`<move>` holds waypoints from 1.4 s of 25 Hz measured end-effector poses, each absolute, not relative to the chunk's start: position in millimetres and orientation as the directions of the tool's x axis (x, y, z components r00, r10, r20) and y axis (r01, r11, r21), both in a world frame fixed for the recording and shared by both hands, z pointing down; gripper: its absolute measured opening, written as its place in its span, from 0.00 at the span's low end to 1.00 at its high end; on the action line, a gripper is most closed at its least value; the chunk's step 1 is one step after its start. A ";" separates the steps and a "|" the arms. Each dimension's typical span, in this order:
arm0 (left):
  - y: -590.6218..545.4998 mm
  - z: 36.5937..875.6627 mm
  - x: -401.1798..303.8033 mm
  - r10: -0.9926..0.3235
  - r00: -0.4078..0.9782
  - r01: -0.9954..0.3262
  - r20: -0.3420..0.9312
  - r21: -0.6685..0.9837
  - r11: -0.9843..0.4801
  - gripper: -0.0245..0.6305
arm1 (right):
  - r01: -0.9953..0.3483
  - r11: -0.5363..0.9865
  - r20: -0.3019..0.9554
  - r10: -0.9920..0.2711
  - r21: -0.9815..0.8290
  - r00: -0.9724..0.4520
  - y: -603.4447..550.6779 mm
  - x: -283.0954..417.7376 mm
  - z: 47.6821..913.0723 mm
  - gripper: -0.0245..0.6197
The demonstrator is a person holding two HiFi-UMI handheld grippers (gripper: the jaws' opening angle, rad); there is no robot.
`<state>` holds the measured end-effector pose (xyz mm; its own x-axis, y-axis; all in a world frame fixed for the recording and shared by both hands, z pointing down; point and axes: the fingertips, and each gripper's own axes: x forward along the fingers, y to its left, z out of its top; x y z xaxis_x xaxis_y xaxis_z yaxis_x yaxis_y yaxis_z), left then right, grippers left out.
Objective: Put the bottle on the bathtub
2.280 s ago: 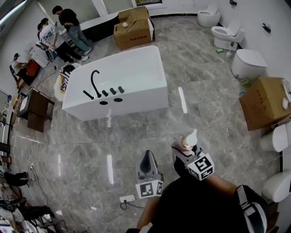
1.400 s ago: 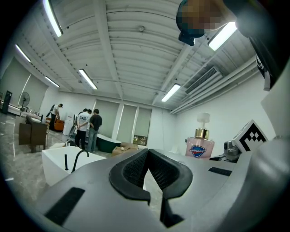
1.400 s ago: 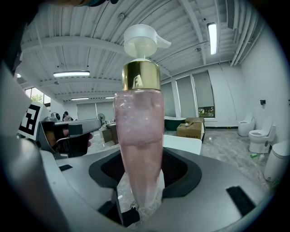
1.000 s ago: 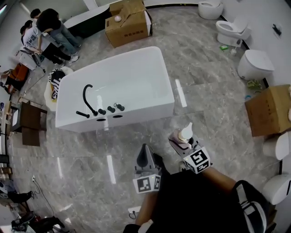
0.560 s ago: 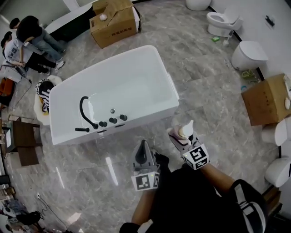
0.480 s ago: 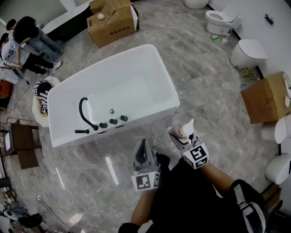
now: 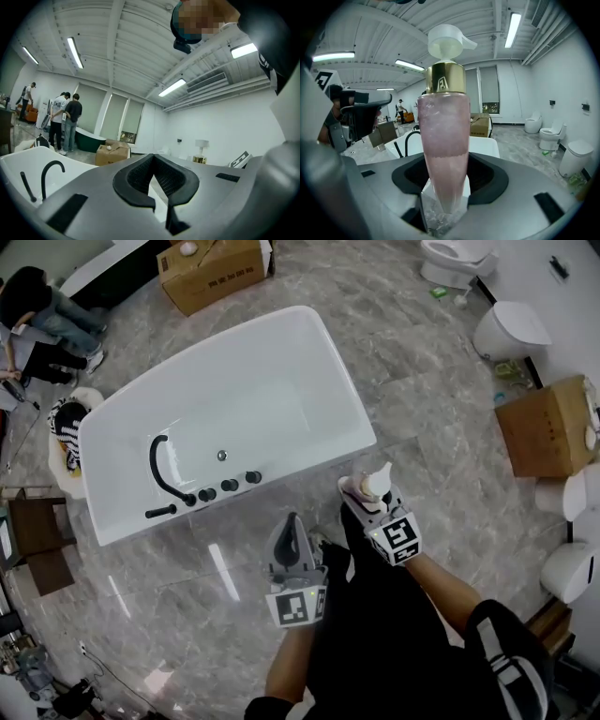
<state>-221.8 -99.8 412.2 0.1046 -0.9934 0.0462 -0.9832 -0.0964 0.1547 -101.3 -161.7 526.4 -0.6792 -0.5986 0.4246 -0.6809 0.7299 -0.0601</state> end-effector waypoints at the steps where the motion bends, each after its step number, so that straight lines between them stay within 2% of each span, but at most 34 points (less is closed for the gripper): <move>1: -103.5 414.7 -224.2 -0.994 0.100 -0.983 0.046 0.156 -0.091 0.06 | -0.682 0.729 0.432 -0.597 -0.059 -0.676 -168.0 -103.7 532.5 0.39; 14: -150.2 456.5 -231.2 -0.994 0.065 -0.980 0.089 0.194 -0.047 0.06 | -0.660 0.750 0.472 -0.568 -0.039 -0.674 -241.6 -124.7 610.2 0.39; 35: -165.6 499.5 -226.9 -0.986 0.112 -0.976 0.123 0.198 -0.086 0.06 | -0.722 0.691 0.533 -0.598 -0.037 -0.599 -299.7 -123.2 737.8 0.39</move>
